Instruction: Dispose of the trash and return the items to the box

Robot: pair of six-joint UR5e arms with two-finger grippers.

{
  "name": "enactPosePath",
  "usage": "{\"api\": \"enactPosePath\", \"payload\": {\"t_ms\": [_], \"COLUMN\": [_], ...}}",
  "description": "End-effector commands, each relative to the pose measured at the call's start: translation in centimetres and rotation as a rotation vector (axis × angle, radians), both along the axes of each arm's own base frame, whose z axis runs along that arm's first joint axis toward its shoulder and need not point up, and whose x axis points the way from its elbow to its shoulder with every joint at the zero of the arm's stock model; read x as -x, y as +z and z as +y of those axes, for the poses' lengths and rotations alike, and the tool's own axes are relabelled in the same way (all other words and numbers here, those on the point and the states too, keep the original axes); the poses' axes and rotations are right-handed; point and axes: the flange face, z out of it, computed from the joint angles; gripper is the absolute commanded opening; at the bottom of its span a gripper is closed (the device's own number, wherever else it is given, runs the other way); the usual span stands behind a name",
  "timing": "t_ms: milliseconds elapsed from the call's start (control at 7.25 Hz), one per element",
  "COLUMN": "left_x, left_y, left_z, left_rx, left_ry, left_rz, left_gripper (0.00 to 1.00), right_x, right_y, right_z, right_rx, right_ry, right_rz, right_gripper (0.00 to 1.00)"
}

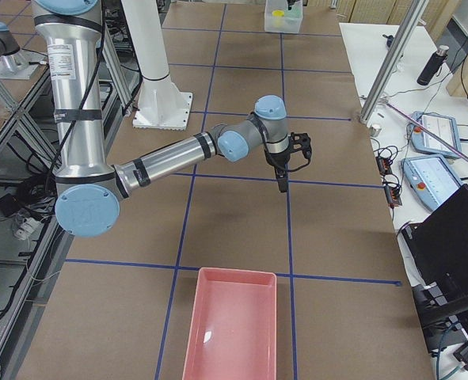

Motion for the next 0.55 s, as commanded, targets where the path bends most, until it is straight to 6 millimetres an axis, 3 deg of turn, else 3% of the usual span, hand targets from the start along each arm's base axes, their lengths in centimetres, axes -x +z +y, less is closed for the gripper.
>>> {"api": "enactPosePath", "payload": {"t_ms": [0, 138, 414], "left_x": [-0.1, -0.1, 0.5], "left_y": [-0.7, -1.7, -6.9], "left_z": [-0.2, -0.5, -1.7], "left_rx": [-0.017, -0.034, -0.038], "left_ry": [0.006, 0.007, -0.005], "left_rz": [-0.001, 0.0, 0.009], "left_gripper": [0.99, 0.99, 0.99], "right_x": [0.1, 0.2, 0.5], "right_y": [-0.2, -0.3, -1.0], "right_z": [-0.1, -0.1, -0.3], "right_rx": [-0.004, -0.004, -0.015], "right_ry": [0.0, -0.002, -0.008], "right_rz": [-0.002, -0.003, -0.009], "right_gripper": [1.0, 1.0, 1.0]}}
